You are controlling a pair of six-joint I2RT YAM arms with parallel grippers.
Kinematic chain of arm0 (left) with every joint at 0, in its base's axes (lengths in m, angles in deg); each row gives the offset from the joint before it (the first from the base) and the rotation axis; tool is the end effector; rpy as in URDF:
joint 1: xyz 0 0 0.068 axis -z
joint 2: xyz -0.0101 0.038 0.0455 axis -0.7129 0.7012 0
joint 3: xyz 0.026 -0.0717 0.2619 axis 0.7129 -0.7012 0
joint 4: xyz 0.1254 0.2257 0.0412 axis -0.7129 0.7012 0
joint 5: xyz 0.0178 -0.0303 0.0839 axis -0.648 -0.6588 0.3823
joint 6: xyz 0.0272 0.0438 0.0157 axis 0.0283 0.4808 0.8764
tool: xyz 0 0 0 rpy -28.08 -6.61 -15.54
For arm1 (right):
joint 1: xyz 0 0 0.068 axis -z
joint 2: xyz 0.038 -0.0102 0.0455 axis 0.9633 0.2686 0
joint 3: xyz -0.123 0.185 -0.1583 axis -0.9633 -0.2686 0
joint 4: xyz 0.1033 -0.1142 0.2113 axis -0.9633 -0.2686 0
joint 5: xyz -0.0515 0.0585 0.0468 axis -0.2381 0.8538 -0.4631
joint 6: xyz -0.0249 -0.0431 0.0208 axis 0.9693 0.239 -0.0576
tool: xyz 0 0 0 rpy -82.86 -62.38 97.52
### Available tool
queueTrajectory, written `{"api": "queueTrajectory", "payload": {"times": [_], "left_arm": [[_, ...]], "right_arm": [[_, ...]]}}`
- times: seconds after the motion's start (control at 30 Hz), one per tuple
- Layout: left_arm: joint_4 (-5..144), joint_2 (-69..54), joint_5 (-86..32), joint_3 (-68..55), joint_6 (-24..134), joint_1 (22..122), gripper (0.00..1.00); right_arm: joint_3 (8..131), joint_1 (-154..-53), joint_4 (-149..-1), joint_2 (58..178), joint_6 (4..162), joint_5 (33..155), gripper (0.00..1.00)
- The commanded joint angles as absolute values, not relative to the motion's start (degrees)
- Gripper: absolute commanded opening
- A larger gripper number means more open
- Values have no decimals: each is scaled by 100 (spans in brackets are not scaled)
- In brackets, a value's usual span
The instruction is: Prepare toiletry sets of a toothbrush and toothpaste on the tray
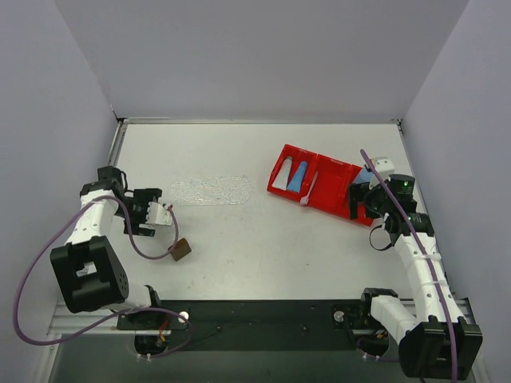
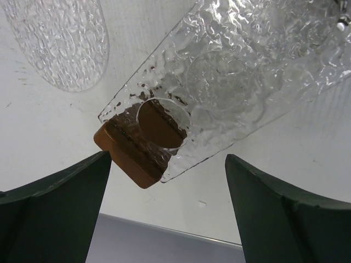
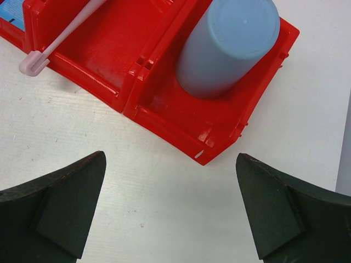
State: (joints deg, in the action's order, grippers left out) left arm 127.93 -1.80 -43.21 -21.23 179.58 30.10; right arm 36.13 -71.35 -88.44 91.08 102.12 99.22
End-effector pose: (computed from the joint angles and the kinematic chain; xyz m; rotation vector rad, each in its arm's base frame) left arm 0.2412 0.0509 0.2256 2.0524 1.7200 -0.0402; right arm 0.2158 -0.0036 0.2890 -0.3037 1.9862 0.0570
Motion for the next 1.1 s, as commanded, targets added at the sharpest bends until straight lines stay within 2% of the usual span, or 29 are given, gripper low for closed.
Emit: {"api": "queueTrajectory", "payload": {"times": [0.0,0.53,0.77,1.07], "left_arm": [[12601,-23,-4493,-1828,20234,2948,96],[13102,646,-4512,-1248,21553,2877,97],[13330,769,-4537,-1476,21307,2869,96],[13262,286,-5065,-2258,20403,2869,95]], "right_arm": [[3852,-7090,-8816,9151,10290,9919,100],[3870,-7090,-8824,9221,10325,9858,100],[3879,-7090,-8824,9300,10334,9840,100],[3896,-7090,-8833,9379,10334,9814,100]]}}
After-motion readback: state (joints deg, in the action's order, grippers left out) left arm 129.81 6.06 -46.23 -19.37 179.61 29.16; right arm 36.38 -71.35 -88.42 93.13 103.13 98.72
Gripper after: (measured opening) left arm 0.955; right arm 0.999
